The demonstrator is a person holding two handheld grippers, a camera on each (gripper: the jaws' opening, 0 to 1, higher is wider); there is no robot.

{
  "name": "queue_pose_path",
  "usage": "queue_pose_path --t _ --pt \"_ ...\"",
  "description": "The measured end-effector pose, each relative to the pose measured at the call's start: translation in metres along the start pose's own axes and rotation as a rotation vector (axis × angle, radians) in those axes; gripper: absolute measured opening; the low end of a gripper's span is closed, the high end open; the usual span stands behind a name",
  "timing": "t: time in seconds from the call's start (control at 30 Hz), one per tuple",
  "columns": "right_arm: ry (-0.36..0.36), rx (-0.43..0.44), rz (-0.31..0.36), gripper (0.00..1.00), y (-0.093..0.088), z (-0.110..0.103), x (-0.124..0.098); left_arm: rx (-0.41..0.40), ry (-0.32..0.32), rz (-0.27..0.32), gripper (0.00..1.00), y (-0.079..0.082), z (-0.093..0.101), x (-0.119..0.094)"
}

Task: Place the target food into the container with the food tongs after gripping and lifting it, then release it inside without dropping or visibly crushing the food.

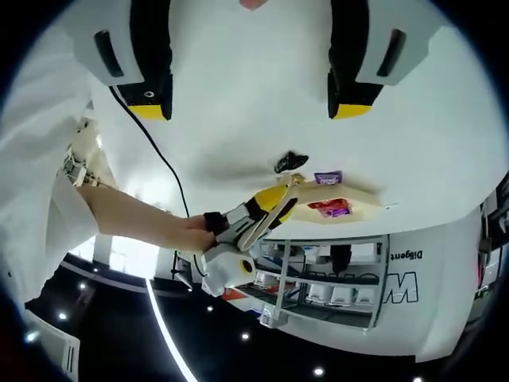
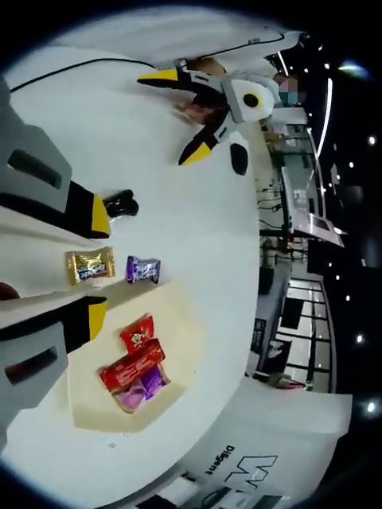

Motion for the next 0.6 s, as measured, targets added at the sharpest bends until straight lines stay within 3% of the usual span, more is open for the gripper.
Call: queue_pose_path --t 0.6 --pt "0.06 0.008 -0.032 0.17 0.0044 -0.0005 0.002 -0.011 -0.002 0.003 0.78 -0.0006 -0.0038 0.0015"
Point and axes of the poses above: the point that each gripper's makers call its tool centre point, and the gripper's own axes: x roughly forward along the fingers, z roughly to its right, y roughly out of its top, the point moved 7 cm from there along -x, roughly backward along the fingers, and after that the axes turned 10 degrees about -x, right-handed, at the moved point
